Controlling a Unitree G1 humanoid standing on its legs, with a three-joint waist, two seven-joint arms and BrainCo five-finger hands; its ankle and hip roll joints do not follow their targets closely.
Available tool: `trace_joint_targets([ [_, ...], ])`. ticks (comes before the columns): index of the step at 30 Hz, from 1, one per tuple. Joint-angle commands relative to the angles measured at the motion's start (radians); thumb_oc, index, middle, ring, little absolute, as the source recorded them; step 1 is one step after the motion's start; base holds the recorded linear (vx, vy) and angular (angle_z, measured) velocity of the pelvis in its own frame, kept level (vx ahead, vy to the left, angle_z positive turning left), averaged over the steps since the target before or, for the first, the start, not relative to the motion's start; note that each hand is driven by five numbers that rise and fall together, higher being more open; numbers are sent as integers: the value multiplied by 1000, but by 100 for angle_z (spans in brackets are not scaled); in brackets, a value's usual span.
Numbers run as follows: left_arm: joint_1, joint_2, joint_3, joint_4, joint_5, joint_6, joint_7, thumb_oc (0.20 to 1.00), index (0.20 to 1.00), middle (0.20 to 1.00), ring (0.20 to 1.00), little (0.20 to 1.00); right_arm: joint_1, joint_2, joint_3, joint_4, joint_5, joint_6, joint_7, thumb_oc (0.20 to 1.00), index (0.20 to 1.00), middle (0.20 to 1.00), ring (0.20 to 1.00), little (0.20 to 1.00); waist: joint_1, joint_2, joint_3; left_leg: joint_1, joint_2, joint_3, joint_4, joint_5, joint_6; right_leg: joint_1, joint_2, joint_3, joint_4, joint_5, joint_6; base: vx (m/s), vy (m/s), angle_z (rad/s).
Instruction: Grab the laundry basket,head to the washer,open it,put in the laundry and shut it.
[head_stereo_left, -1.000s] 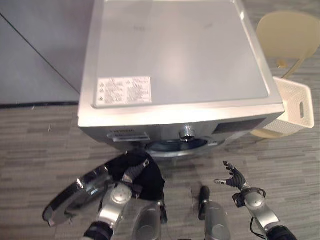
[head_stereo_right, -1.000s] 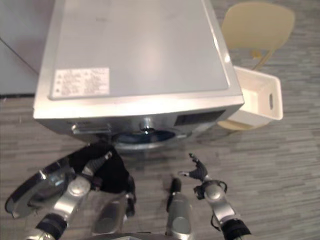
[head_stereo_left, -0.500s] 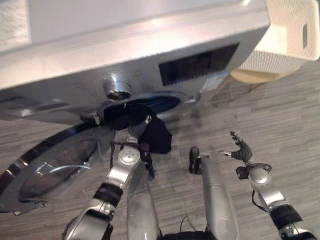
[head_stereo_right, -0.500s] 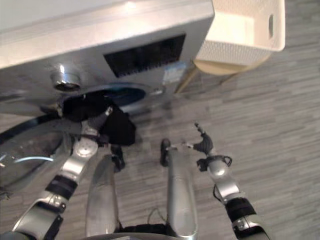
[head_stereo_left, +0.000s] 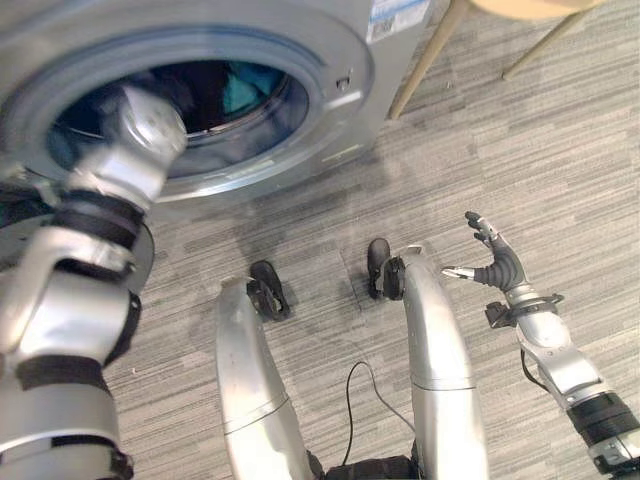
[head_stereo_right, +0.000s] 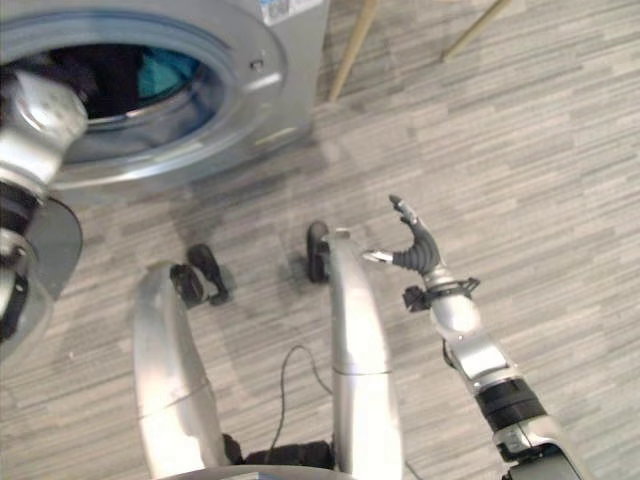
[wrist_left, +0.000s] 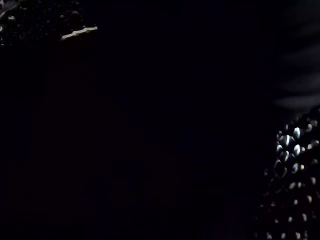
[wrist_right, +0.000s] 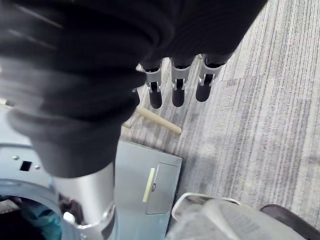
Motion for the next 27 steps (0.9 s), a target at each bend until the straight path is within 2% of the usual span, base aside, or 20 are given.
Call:
trace_joint_targets([
  [1, -93, 45, -88, 104, 29, -8, -59, 1000, 1000, 1000, 1000, 1000, 45, 6, -5, -56, 54, -50, 23, 1000, 1000, 1000, 1000, 1000, -31, 8, -112, 16, -13, 27, 37, -87, 81, 61, -32, 20, -69, -94, 54, 17, -4, 5],
  [4, -104, 43, -97, 111, 27, -11, -61, 1000, 1000, 1000, 1000, 1000, 45, 9, -8, -57, 55, -49, 24, 1000, 1000, 1000, 1000, 1000, -29, 6, -113, 12, -13, 26, 39, -88, 81, 57, -32, 19, -67, -95, 54, 7, -2, 7],
  [5, -116, 45, -114, 150, 24, 4, -113, 1000, 1000, 1000, 1000, 1000, 38, 1, -8, -51, 51, -39, 34, 1000, 1000, 1000, 1000, 1000, -29, 10, -114, 6, -13, 27, 47, -90, 82, 49, -33, 21, -55, -99, 53, 36, -37, 1],
  [6, -143, 20, -166, 211, 34, 18, -262, 1000, 1000, 1000, 1000, 1000, 30, -3, -17, -38, 40, -10, 62, 1000, 1000, 1000, 1000, 1000, -21, 15, -123, -12, -23, 23, 76, -99, 84, 31, -35, 17, -25, -114, 48, 44, -50, 8],
  [8, -135, -1, -176, 239, 42, 35, -328, 1000, 1000, 1000, 1000, 1000, 21, 2, -21, -22, 38, 4, 71, 1000, 1000, 1000, 1000, 1000, -14, 14, -129, -15, -28, 21, 82, -104, 83, 27, -36, 18, -17, -119, 47, 29, -42, 14],
  [16, -135, -1, -176, 239, 42, 36, -328, 1000, 1000, 1000, 1000, 1000, 21, 2, -21, -22, 38, 4, 71, 1000, 1000, 1000, 1000, 1000, -14, 14, -130, -15, -28, 21, 82, -104, 83, 27, -36, 18, -16, -119, 47, 1, -1, 3],
  [17, -122, -14, -178, 238, 43, 44, -371, 1000, 1000, 1000, 1000, 1000, 4, 4, -19, -1, 35, 15, 76, 1000, 1000, 1000, 1000, 1000, -9, 13, -136, -13, -32, 23, 77, -104, 80, 27, -36, 19, -14, -120, 45, -99, -150, -1],
  [18, -16, -76, -44, 168, -74, 3, -315, 1000, 1000, 1000, 1000, 1000, -23, 31, 1, 39, 33, 12, 68, 1000, 1000, 1000, 1000, 1000, 5, 4, -166, 31, -43, 20, -42, -58, 51, 77, -40, 8, -108, -93, 41, -114, -164, 0],
  [20, 20, -80, -18, 139, -87, 0, -301, 1000, 1000, 1000, 1000, 1000, -17, 32, 3, 44, 26, 12, 63, 1000, 1000, 1000, 1000, 1000, 6, 6, -170, 46, -45, 20, -68, -47, 47, 95, -41, 3, -131, -87, 41, -83, -96, 33],
  [22, 203, -126, 95, 45, -147, -18, -292, 1000, 1000, 1000, 1000, 1000, 7, 65, 7, 80, 3, 29, 45, 1000, 1000, 1000, 1000, 1000, 21, 6, -185, 121, -45, 25, -169, -12, 34, 174, -40, -13, -225, -64, 46, -50, -42, 55],
  [27, 618, -286, 273, -170, -222, -43, -326, 1000, 1000, 1000, 1000, 1000, 45, 131, -4, 194, -29, 70, 16, 1000, 1000, 1000, 1000, 1000, 56, 5, -198, 346, -62, 60, -415, 66, 8, 389, -42, -47, -449, 4, 68, -24, -20, 0],
])
